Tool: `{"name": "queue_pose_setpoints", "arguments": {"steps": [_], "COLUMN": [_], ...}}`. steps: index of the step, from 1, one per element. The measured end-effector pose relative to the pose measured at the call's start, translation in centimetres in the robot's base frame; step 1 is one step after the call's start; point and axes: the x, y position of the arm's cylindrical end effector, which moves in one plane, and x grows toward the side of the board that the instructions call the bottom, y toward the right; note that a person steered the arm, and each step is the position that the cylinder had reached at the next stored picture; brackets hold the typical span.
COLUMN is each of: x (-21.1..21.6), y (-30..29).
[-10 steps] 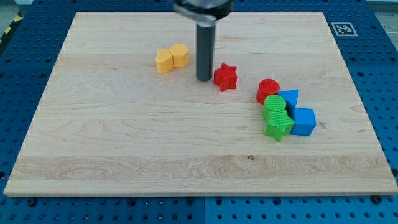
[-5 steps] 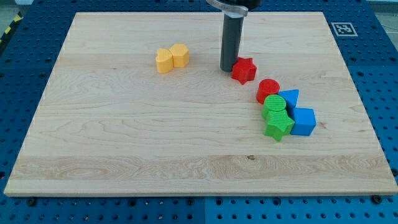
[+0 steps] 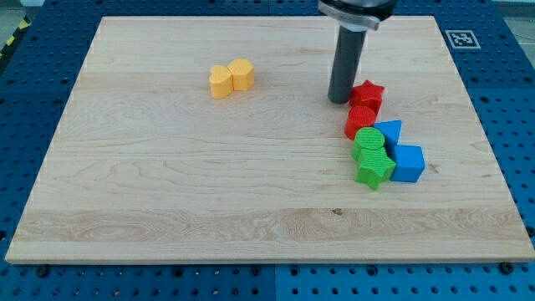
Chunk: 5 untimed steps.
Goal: Push the red star into the top of the blue triangle
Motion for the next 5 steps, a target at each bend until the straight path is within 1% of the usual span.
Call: {"name": "queue_pose_setpoints", "arguments": {"steps": [1,2,3,4,5], "x": [-1.5,-3.3,-1.5,-0.1,-3.3], "y": [0.3,4.3,7.1,7.6,7.4]}}
